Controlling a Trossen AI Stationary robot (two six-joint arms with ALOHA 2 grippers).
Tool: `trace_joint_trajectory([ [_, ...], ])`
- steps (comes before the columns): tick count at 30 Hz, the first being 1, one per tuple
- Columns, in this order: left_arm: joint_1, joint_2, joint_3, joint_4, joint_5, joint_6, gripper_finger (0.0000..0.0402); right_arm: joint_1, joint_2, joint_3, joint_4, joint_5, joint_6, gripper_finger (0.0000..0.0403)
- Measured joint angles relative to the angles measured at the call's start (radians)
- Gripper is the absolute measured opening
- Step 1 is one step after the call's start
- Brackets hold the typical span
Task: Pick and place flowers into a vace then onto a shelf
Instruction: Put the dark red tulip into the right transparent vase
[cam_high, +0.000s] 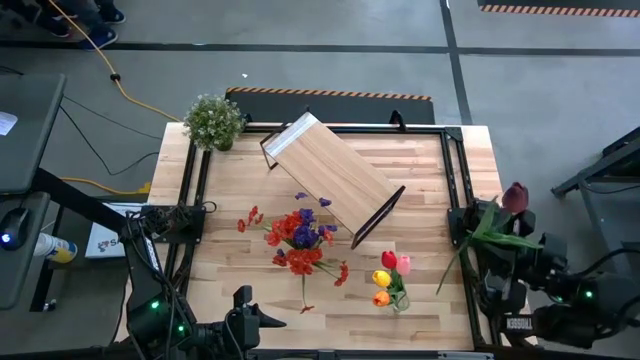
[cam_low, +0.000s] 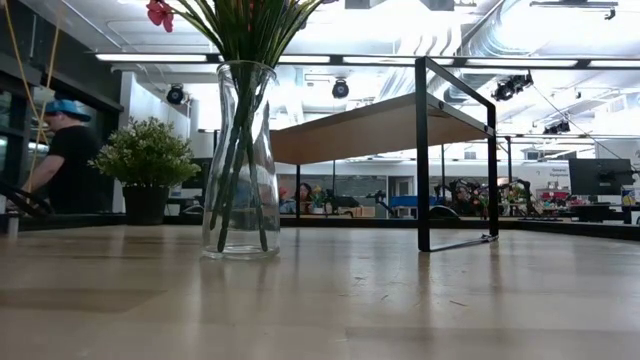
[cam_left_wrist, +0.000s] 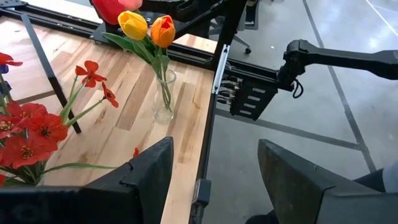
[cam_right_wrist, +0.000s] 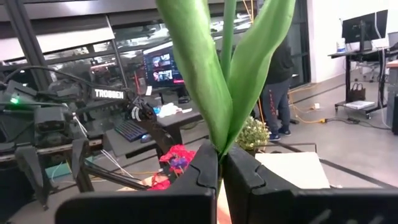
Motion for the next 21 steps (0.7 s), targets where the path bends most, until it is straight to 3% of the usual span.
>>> trace_joint_trajectory([
  [14, 0.0, 0.0, 0.0, 0.009, -0.024, 0.007, 0.0266, 0.012, 0.0, -0.1, 0.241, -0.051, 0.183, 0.0],
  [21, 0.0, 0.0, 0.0, 0.009, -0.03, 0.01, 0.0266, 0.014, 0.0, -0.156, 0.474, -0.064, 0.335, 0.0],
])
